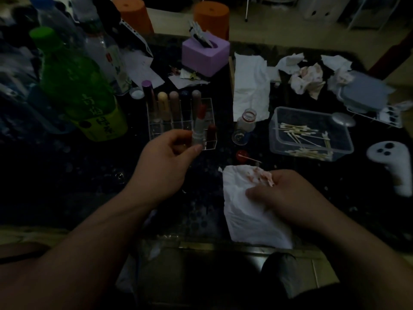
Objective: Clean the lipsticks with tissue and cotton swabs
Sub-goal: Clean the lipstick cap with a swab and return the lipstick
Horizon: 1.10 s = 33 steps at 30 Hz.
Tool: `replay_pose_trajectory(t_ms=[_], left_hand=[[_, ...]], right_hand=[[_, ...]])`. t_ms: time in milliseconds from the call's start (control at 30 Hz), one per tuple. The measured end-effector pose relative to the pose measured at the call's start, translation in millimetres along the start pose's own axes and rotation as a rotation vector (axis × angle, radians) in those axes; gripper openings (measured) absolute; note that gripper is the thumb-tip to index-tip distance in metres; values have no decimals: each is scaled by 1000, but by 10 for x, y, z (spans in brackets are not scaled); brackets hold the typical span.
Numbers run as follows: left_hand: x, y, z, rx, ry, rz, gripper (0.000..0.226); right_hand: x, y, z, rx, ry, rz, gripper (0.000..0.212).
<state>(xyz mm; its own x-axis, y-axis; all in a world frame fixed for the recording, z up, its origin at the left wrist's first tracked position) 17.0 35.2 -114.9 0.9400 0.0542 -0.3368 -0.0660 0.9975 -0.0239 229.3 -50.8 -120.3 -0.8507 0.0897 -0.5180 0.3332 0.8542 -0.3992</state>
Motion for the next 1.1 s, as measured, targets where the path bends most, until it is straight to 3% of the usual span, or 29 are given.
replay_pose_trajectory(t_ms=[300, 467, 1100], left_hand=[[66, 71, -36, 265, 442, 86, 26], [115, 54, -136, 270, 566, 72, 26], [80, 66, -380, 129, 414, 112, 27]], right_hand=[[9, -34, 27, -27, -107, -34, 20], [12, -15, 57, -33, -123, -41, 21], [14, -27, -22, -103, -111, -17, 11]])
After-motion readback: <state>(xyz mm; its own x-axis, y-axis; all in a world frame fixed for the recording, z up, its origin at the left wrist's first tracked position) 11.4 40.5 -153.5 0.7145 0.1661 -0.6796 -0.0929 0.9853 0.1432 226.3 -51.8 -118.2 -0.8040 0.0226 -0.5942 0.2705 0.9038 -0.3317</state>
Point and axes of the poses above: each hand's wrist, its own y-axis towards the middle knuckle, its own x-axis out of the palm, z = x × y, the point moved 7 cm from there along y, towards the middle knuckle, and after that the axes turned 11 degrees about z, right-handed, at the moved point
